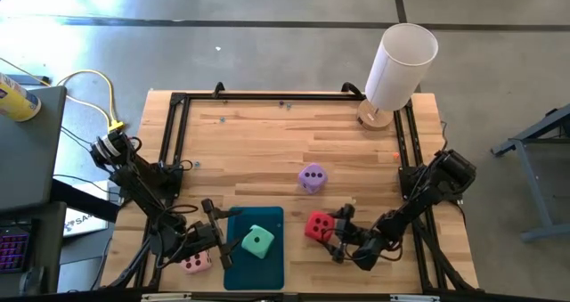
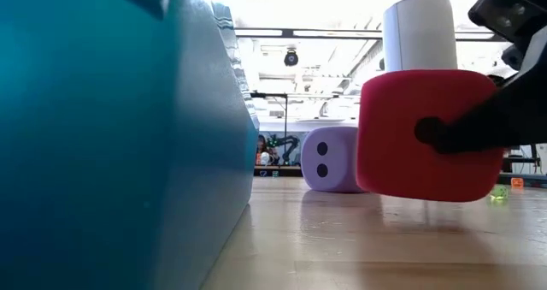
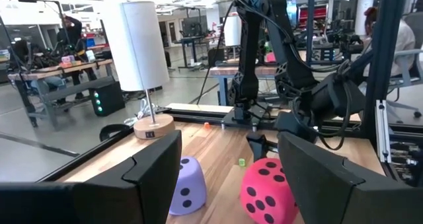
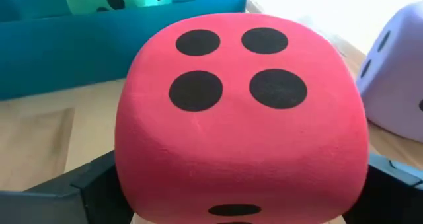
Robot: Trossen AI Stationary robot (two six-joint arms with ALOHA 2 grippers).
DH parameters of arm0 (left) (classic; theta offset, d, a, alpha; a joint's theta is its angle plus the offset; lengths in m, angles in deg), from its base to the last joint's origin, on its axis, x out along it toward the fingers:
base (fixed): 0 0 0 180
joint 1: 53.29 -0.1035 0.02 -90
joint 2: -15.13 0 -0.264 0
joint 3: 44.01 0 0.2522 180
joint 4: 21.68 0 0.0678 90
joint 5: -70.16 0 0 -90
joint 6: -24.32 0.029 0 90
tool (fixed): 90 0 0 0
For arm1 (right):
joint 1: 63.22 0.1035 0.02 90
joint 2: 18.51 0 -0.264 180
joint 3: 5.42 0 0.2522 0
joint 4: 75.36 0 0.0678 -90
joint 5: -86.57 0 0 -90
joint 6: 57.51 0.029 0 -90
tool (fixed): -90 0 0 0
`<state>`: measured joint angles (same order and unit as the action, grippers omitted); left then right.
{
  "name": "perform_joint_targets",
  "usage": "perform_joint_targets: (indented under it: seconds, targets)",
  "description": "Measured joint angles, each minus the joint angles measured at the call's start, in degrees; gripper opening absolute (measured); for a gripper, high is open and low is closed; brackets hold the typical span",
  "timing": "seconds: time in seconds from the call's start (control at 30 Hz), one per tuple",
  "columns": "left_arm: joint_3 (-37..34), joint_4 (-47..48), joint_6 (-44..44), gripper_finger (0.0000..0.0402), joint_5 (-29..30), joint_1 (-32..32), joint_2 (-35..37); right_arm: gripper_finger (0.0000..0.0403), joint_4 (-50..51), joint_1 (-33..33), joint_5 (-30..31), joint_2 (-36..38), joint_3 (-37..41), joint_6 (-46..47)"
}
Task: Pick & Place Dice
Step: Put the big red die into the blue bin
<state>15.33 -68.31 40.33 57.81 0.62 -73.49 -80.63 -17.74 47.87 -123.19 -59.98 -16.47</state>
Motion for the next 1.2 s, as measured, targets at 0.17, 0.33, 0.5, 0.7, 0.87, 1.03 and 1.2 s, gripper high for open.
perform_joint_targets:
  seconds: [0.17,0.33,0.5,0.7,0.87,1.03,1.2]
  targets:
    - [0.0,0.0,0.0,0.0246,0.0,0.0,0.0,0.0398,-5.1,0.0,-0.7,0.0,0.0,-4.7]
    - [0.0,0.0,-0.6,0.0246,0.0,0.0,0.0,0.0398,-11.7,0.0,-1.2,0.0,0.0,-10.9]
    - [0.0,0.0,-0.7,0.0246,-0.1,0.0,0.0,0.0398,-20.7,-0.2,-2.2,0.8,0.0,-21.5]
    - [0.0,0.0,-0.7,0.0246,-0.8,0.0,0.0,0.0398,-31.4,-4.1,-9.0,2.3,-0.8,-34.7]
    - [0.0,0.4,-0.6,0.0246,-1.5,0.3,0.0,0.0398,-26.7,-9.0,-21.9,2.3,-6.9,-38.9]
    - [0.0,1.6,-0.6,0.0246,-1.5,1.5,0.0,0.0398,-13.3,-11.7,-29.0,2.1,-14.6,-40.8]
    - [0.0,2.5,-0.6,0.0246,-1.2,3.0,0.0,0.0398,-7.2,-12.6,-38.0,2.1,-19.4,-41.4]
